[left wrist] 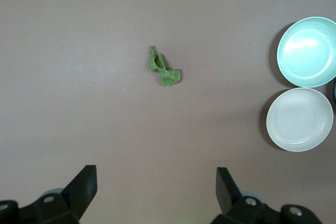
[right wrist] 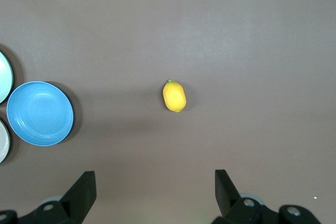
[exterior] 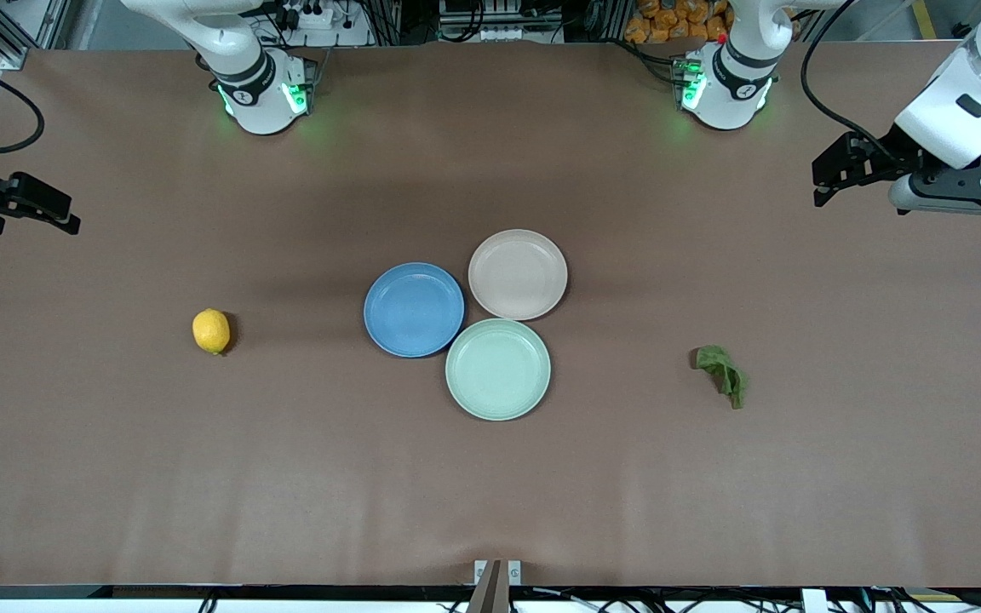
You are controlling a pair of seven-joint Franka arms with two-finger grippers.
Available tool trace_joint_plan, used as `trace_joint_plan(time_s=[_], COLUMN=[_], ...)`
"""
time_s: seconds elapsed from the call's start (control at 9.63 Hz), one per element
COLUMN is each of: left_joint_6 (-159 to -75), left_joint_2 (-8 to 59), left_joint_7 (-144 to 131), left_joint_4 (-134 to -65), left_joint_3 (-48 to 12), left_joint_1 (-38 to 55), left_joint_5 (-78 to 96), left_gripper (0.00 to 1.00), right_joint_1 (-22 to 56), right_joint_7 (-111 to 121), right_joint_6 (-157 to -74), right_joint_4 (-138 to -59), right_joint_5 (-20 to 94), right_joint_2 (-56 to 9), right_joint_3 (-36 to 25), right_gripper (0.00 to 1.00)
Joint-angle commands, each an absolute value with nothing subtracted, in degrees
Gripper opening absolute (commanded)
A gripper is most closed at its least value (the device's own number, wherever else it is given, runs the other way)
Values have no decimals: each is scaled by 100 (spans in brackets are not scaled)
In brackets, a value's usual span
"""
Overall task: Place lemon and lettuce in plates
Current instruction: 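Move the left gripper toward the green lettuce leaf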
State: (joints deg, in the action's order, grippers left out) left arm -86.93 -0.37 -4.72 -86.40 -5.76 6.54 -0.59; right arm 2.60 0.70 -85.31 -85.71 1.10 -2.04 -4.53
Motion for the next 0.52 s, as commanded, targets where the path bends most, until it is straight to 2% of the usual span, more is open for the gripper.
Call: trace_joint_plan(time_s=[0.0, 0.42], left_joint_6=[-8613, -8885], left_joint_2=[192, 973], left_joint_7=[-448, -570], left_joint_4=[-8596, -8701], left_joint_3=[-571, -554], left_joint_1=[703, 650], left_joint_5=[-53, -105], left_gripper=[100, 100], right_joint_1=[246, 246], right_joint_7=[35, 44], right_joint_6=[-8420, -8411], right_joint_4=[-8402, -8411], right_joint_5=[62, 70], right_joint_2=[-281, -281], right_joint_3=[-457, -457], right_gripper=[100, 100])
